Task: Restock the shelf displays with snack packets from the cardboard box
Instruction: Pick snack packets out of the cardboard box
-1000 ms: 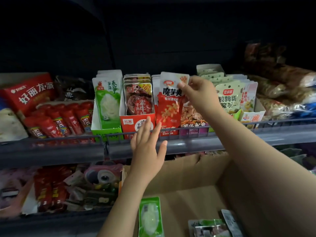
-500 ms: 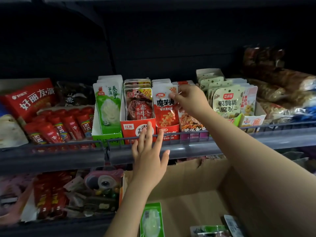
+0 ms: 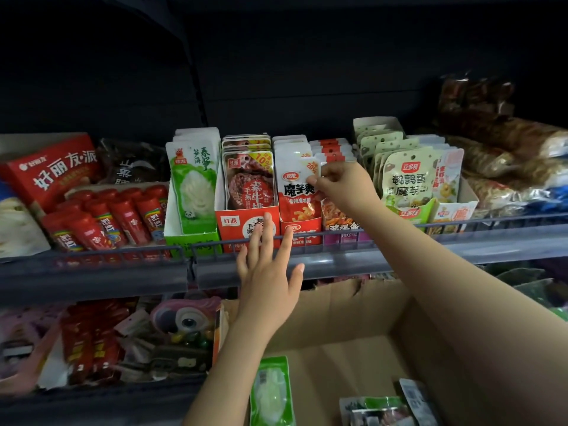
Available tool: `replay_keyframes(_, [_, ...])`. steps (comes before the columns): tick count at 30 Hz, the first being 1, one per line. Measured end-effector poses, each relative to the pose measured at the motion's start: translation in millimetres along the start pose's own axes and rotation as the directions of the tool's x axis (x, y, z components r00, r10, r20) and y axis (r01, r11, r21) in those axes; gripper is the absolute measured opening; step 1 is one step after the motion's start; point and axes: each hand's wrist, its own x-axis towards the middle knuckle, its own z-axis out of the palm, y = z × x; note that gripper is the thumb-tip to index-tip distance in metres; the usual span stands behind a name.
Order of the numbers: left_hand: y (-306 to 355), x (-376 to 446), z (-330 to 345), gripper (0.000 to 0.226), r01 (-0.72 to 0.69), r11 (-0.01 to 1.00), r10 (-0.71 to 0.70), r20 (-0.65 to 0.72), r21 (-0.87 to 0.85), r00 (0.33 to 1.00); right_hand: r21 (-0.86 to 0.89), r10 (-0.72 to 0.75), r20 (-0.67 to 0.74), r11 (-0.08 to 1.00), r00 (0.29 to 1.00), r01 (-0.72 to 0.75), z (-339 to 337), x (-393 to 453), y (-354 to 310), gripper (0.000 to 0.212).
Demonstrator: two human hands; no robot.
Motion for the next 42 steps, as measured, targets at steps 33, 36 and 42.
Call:
replay_keyframes(33, [39, -99, 150, 0.028, 0.381, 0.905, -0.021, 0.873, -0.191, 0.486, -0.587, 0.516, 0.723, 0.809, 0.459, 0.015, 28, -200, 225, 0.031])
replay_keyframes(36, [39, -105, 161, 0.031, 0.486, 0.85, -0.069, 0.873, -0.202, 0.483, -0.61, 0.528, 0.715, 0.791, 0.458, 0.041, 33, -203, 230, 0.03])
replay_keyframes(42, [40, -106, 164, 0.011, 0.661, 0.702, -0.121, 0.871, -0.264, 0.476, -0.59, 0.517, 0.711, 0.808, 0.476, 0.003, 32, -198, 227, 0.021])
